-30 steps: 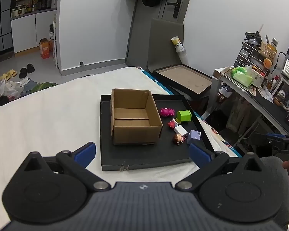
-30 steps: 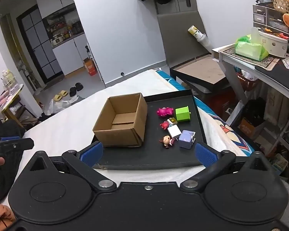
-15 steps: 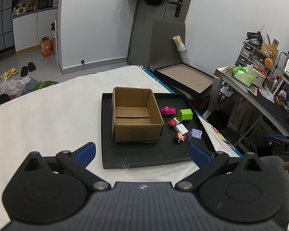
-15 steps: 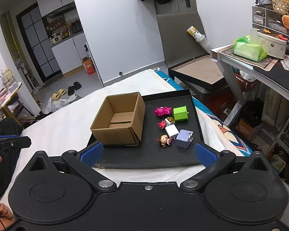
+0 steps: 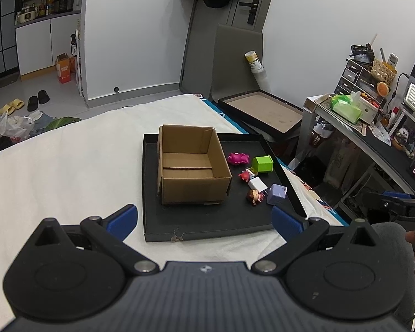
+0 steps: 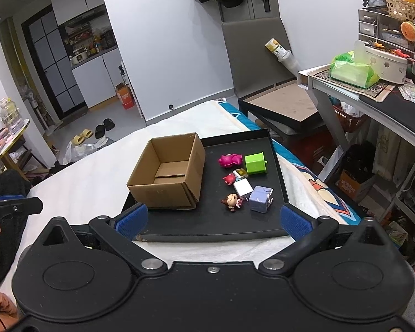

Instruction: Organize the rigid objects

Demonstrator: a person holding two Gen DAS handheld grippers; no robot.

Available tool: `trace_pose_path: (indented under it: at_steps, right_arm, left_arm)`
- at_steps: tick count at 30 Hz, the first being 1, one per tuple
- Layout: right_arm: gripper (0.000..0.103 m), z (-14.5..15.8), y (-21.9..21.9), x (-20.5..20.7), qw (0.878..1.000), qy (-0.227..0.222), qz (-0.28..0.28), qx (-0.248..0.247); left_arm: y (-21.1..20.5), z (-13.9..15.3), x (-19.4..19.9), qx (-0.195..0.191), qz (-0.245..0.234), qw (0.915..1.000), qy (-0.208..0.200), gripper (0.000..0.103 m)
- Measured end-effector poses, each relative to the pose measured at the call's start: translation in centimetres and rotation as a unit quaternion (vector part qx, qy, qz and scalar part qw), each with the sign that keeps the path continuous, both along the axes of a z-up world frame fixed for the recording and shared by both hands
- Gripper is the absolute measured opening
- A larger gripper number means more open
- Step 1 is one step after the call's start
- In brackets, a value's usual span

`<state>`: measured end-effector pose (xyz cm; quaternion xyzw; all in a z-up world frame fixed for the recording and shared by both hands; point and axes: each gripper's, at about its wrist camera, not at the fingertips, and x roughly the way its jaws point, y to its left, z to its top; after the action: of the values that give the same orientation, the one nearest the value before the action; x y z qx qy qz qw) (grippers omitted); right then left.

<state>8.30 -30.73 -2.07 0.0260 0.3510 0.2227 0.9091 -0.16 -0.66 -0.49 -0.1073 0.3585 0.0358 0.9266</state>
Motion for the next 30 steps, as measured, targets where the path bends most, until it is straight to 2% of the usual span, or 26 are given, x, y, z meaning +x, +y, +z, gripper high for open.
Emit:
trace_pose_path:
  at_steps: [30]
  right_arm:
    - [0.103,-0.39,0.29,0.05,1.0,0.003,0.0,-0.008]
  left_arm:
    - [-0.26,-0.27,0.33,-0.005,-0.003,1.0,0.006,0.102]
